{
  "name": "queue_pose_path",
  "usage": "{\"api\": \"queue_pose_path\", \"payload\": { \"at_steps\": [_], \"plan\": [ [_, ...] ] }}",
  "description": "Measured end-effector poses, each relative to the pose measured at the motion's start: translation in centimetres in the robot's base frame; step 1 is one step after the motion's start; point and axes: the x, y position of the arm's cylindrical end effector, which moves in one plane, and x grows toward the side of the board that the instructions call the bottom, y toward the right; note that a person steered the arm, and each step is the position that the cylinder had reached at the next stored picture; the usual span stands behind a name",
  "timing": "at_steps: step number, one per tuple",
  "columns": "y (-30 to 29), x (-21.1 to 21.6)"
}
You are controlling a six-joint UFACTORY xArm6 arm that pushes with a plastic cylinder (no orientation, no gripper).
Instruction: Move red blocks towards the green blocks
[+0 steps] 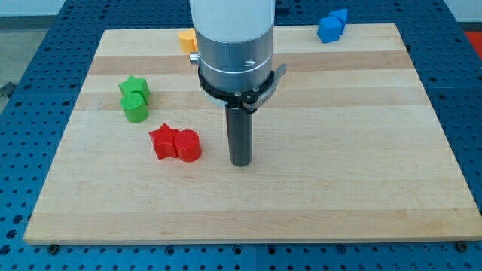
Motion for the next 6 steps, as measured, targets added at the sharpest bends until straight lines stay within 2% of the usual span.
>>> {"api": "queue_pose_path", "payload": {
  "at_steps": [1,2,5,6],
  "plan": [
    [-0.6,0.0],
    [-4.1,0.0],
    [-6.1,-0.3],
    [-7.3,-3.7]
  ]
}}
